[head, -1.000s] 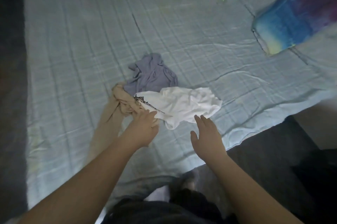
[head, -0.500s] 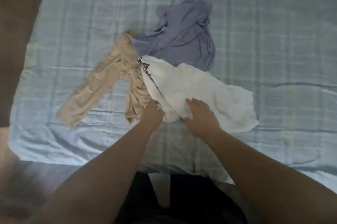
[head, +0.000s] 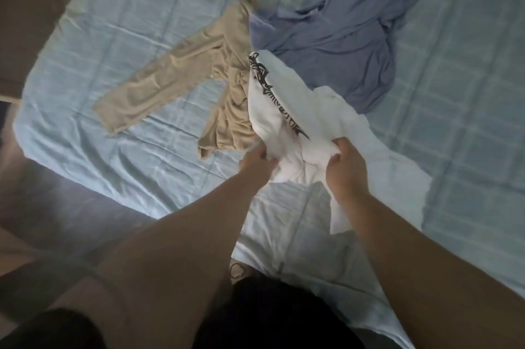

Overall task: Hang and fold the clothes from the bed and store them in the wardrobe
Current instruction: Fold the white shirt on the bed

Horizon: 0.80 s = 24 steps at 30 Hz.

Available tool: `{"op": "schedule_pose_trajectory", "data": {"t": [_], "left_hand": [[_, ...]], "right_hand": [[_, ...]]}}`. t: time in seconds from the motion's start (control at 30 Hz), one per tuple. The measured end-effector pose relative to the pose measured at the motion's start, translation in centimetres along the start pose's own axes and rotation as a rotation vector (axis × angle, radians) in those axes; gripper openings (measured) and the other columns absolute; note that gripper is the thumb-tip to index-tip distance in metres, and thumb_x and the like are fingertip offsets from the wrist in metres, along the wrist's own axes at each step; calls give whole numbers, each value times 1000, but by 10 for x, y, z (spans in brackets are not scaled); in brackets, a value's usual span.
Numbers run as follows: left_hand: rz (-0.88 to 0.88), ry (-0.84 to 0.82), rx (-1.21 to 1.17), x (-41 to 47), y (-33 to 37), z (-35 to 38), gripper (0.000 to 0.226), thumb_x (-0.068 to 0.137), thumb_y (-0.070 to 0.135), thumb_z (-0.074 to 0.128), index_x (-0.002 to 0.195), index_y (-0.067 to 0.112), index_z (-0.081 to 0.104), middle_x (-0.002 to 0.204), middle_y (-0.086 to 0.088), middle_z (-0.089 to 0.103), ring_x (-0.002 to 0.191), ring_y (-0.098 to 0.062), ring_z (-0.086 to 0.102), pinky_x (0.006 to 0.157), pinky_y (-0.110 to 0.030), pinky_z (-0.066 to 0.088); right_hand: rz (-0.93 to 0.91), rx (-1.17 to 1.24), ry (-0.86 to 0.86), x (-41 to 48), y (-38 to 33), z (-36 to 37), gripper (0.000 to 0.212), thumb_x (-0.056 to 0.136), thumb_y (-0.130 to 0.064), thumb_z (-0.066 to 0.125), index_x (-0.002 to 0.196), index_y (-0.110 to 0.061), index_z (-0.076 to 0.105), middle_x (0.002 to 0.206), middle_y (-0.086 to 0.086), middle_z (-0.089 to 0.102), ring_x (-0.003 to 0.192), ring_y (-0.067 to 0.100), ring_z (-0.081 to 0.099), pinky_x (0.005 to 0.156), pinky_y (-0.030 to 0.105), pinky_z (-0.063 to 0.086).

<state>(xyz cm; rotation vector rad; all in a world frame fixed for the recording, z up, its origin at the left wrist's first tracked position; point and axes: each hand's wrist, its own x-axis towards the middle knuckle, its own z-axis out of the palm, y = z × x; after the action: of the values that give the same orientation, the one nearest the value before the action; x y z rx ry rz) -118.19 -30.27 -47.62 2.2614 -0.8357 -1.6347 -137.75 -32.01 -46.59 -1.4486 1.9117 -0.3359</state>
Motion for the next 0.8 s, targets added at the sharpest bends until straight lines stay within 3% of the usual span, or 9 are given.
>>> {"op": "schedule_pose_trajectory", "data": {"t": [0.07,0.17,0.27,0.37,0.47,0.57,0.63,0.73,0.8], "left_hand": [[52,44,-158,-11,3,-4,20,88,23,62,107,31,65,99,2,71,96,-20,65,85,-37,54],[112,54,-273,-32,18,-18,21,82,32,53,95,28,69,92,10,71,89,-11,65,71,-25,51],[136,-31,-364,-59,33,-32,29,79,35,51,101,27,68,101,3,72,91,-15,68,72,-33,59],[261,-29,-327,-95,44,-45,16,89,31,52,100,33,63,93,12,69,81,-6,65,60,-23,53],[373,7,-301,-135,53,-60,25,98,24,48,110,43,57,99,20,65,86,0,64,63,-21,54],[388,-100,-345,-176,61,-73,25,100,26,49,122,28,61,116,2,68,103,-19,67,75,-38,60],[423,-162,-351,-205,68,-84,25,100,29,52,120,24,65,115,-2,71,101,-22,70,72,-38,60],[561,-224,-256,-243,81,-99,21,101,28,53,115,19,66,106,-6,72,88,-15,72,64,-31,58],[641,-280,-205,-268,88,-108,21,101,27,54,113,14,65,109,-13,69,96,-21,70,73,-38,61]], "right_hand": [[130,112,73,4,3,-22,28,86,-3,43,107,-9,62,106,15,65,95,30,56,79,27,33],[170,230,147,-8,-1,-55,24,77,-9,37,90,-18,55,84,1,57,84,22,48,70,21,28],[189,338,157,-38,-6,-77,25,79,-3,40,90,-15,58,83,3,60,84,26,55,71,26,35],[254,446,184,-75,-9,-101,27,81,-4,41,93,-17,61,89,5,66,87,27,61,80,35,49],[190,590,223,-115,-17,-128,25,69,-15,43,83,-22,62,76,-8,66,73,11,58,63,21,48],[148,660,192,-154,-25,-147,27,70,-16,49,85,-31,66,78,-10,70,68,3,60,59,19,48],[117,631,149,-174,-31,-155,24,80,-13,55,95,-27,66,89,-8,71,76,7,62,63,23,48],[67,584,89,-195,-46,-163,26,93,2,53,113,-8,65,111,13,69,95,20,60,87,37,50],[59,583,88,-210,-63,-170,31,93,4,55,123,-3,62,121,16,64,104,22,58,97,39,46]]}}
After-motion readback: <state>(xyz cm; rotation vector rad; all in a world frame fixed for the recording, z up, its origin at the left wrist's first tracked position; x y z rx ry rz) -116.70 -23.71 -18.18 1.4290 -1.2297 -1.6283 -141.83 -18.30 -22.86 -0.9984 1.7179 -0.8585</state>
